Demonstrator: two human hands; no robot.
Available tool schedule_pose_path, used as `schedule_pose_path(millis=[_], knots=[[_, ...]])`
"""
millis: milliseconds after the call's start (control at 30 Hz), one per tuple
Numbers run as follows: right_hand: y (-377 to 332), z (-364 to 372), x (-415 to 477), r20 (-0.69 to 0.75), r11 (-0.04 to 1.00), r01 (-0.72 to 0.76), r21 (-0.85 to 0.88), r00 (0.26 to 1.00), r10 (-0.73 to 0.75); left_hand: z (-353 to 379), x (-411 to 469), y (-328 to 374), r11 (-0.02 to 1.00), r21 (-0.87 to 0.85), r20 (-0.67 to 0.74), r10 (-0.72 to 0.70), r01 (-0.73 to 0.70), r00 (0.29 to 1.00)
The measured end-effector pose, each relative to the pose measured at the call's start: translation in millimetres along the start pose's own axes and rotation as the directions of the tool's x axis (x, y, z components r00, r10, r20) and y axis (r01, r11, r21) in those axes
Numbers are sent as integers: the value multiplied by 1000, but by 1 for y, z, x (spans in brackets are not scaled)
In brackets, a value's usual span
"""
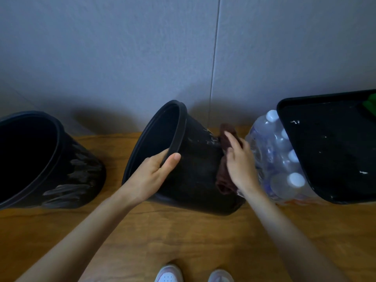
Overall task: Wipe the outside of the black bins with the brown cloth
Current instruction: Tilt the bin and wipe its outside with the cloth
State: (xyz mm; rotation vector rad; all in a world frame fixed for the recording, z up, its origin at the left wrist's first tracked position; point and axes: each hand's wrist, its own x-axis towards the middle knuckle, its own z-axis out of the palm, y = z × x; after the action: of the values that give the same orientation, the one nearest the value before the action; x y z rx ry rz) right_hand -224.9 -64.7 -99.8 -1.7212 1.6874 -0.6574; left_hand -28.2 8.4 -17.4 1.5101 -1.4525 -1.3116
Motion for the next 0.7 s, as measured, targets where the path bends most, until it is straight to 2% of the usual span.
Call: schedule_pose_path(millis=[133, 200, 267, 367, 533, 633, 700], knots=[[49, -7, -7, 49, 964, -266, -23, 962, 267, 6, -1, 2, 996, 78, 100, 43, -51, 994], [56, -5, -12, 56, 946, -325, -7, 944, 325, 7, -1, 3, 990, 120, 129, 54, -69, 990], [48, -2, -15, 28, 949, -316, 12, 948, 316, 5, -1, 3, 991, 119, 122, 51, -65, 991], [16, 1, -18, -7, 976, -208, 62, 978, 209, 2, -3, 1, 990, 123, 108, 55, -69, 993], [-61, 1, -34, -34, 979, 114, 172, 993, -110, -5, -6, -4, 994, 102, 48, 31, -36, 998], [-77, 8, -47, -92, 956, 279, 88, 958, -271, -10, -11, -9, 991, 133, 39, 23, -28, 999], [-70, 10, -49, -90, 950, 311, 32, 947, -307, -15, -14, -10, 994, 112, 47, 17, -23, 999]])
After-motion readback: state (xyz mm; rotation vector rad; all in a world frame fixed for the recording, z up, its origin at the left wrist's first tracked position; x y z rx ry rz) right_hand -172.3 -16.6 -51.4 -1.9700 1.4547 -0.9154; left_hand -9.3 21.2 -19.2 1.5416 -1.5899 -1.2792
